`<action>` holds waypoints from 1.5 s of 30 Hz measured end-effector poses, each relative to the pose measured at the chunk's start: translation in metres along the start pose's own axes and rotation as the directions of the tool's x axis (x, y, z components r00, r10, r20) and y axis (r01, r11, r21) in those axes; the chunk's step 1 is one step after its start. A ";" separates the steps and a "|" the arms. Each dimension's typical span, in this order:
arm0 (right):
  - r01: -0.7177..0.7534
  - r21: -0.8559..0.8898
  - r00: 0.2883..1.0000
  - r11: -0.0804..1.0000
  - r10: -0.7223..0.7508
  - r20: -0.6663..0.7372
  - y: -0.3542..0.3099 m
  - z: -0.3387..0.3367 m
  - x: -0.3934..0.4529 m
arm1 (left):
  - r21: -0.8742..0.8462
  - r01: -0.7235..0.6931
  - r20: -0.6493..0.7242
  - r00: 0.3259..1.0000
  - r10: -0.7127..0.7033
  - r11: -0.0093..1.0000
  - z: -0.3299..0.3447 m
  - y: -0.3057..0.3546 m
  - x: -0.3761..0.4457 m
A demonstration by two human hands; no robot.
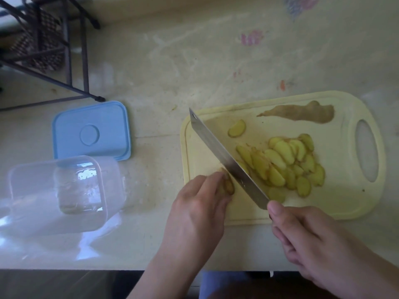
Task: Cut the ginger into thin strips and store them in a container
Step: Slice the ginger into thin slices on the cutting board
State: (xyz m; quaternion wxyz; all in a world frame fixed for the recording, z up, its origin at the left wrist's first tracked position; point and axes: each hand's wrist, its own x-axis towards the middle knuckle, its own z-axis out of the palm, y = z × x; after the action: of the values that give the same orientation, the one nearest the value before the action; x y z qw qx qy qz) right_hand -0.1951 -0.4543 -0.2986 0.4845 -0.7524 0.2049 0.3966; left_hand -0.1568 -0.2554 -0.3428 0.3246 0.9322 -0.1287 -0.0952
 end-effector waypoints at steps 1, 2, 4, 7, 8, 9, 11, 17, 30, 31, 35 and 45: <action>0.004 0.009 1.000 1.000 -0.004 0.013 -0.001 -0.002 0.001 | 0.007 -0.052 -0.018 0.998 0.052 0.999 -0.002 -0.003 0.001; 0.007 0.018 1.000 1.000 -0.007 0.027 -0.002 -0.004 0.001 | 0.019 -0.113 -0.034 0.993 0.113 0.993 -0.002 -0.006 0.004; 0.008 0.020 0.998 1.000 -0.009 0.055 -0.003 -0.007 0.002 | 0.052 -0.239 -0.033 0.970 0.241 0.970 -0.002 -0.012 0.012; 0.003 0.019 0.998 1.000 -0.005 0.068 -0.004 -0.009 0.002 | 0.093 -0.304 -0.012 0.952 0.306 0.948 0.002 -0.020 0.015; 0.001 0.015 0.998 1.000 -0.002 0.067 -0.003 -0.010 0.001 | 0.111 -0.289 -0.028 0.955 0.294 0.951 0.003 -0.022 0.014; 0.002 0.010 0.998 1.000 -0.002 0.060 -0.003 -0.011 0.001 | 0.132 -0.266 -0.055 0.960 0.275 0.955 0.004 -0.023 0.011; 0.002 0.000 0.999 1.000 -0.002 0.035 -0.001 -0.011 -0.001 | 0.153 -0.217 -0.110 0.966 0.235 0.964 0.007 -0.020 0.006; 0.036 -0.036 0.999 0.999 -0.036 0.003 0.001 0.001 -0.002 | 0.095 0.118 -0.184 0.978 -0.099 0.988 0.013 0.009 0.009; 0.074 -0.005 0.997 0.997 -0.073 0.017 0.003 0.001 -0.004 | 0.152 0.072 -0.104 0.993 -0.056 0.986 0.010 0.005 -0.008; 0.073 -0.003 0.997 0.997 -0.073 0.012 0.003 0.000 -0.006 | 0.102 0.002 -0.124 0.992 0.010 0.995 0.010 0.001 -0.009; 0.037 0.017 0.999 0.999 -0.038 0.030 0.006 0.004 -0.014 | 0.059 -0.152 -0.184 0.970 0.160 0.987 0.019 -0.012 -0.009; 0.177 -0.185 0.951 0.967 -0.216 -0.222 0.005 0.012 -0.033 | 0.094 -0.151 -0.310 0.935 0.173 0.984 0.030 -0.005 -0.010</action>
State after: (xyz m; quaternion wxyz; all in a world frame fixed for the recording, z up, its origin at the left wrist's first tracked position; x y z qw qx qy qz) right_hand -0.2233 -0.4489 -0.2777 0.4301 -0.8485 0.1528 0.2678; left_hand -0.1733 -0.2660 -0.3679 0.3156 0.9321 -0.1545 0.0875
